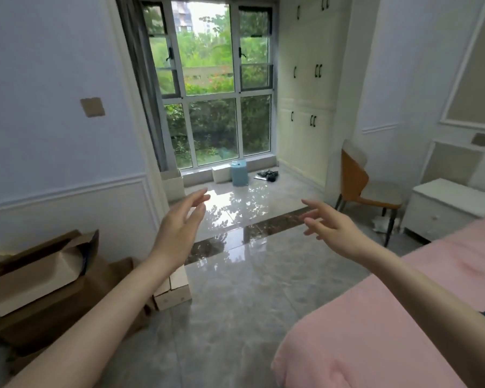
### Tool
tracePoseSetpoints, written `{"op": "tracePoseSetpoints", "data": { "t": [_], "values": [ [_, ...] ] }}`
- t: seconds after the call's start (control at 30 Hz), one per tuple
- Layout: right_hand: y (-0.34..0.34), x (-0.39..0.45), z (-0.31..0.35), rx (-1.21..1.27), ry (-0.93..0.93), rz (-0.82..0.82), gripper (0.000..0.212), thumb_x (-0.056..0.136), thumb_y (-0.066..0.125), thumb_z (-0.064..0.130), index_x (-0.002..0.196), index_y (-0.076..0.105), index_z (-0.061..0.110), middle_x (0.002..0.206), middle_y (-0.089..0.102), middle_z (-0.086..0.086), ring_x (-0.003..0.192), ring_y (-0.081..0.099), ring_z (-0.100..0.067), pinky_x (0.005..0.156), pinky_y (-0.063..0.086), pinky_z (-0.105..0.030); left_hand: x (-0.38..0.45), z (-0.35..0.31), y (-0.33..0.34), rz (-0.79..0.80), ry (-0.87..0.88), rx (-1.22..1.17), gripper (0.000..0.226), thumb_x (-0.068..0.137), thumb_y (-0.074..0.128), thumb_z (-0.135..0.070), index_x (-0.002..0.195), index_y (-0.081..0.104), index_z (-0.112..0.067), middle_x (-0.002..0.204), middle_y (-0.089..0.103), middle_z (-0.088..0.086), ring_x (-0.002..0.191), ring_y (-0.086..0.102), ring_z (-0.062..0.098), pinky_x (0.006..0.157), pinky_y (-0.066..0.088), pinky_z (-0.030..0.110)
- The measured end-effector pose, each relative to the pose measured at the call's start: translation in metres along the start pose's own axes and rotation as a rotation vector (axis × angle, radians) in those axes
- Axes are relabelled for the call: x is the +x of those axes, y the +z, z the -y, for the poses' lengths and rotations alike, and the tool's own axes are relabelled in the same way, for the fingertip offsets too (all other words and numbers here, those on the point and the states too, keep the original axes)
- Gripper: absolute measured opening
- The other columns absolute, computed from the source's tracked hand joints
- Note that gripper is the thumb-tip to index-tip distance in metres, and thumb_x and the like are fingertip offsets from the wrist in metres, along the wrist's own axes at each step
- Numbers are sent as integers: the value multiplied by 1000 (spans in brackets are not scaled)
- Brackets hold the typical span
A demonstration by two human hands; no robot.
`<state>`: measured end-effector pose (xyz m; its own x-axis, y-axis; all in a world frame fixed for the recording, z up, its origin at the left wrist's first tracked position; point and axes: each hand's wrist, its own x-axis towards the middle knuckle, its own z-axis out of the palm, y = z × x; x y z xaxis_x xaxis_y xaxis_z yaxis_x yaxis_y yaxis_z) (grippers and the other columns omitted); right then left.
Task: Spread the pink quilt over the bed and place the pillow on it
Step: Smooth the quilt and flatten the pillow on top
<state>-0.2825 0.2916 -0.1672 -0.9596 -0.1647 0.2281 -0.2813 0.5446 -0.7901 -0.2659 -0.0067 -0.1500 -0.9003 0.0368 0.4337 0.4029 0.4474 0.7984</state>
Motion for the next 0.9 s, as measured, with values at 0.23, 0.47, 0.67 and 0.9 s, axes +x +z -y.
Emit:
{"op": "tracePoseSetpoints", "data": {
  "t": [0.23,0.47,0.67,0.9],
  "values": [
    [-34,167,-82,-23,102,-120,37,96,48,26,133,46,26,109,64,2,92,65,-14,72,48,-20,182,77,67,106,56,35,37,78,31,-62,113,43,-60,131,49,-18,116,42,-7,91,33,15],
    [-56,329,-149,-107,177,-47,25,96,47,27,117,59,21,99,69,3,88,66,-10,80,51,-26,355,162,121,107,119,-35,32,80,33,-58,107,51,-58,124,51,-26,125,41,7,98,31,21],
    [-94,438,-236,-176,290,-190,30,95,49,27,125,52,24,102,67,2,89,66,-11,76,48,-24,510,225,215,213,75,-115,22,85,39,-46,101,50,-56,125,51,-12,123,42,10,104,32,34],
    [-177,498,-342,-112,511,-428,18,95,50,22,106,55,35,96,68,1,83,66,-16,81,54,-43,672,248,395,580,201,-314,30,81,45,-47,104,63,-39,127,55,-13,122,45,3,103,32,21]
  ]
}}
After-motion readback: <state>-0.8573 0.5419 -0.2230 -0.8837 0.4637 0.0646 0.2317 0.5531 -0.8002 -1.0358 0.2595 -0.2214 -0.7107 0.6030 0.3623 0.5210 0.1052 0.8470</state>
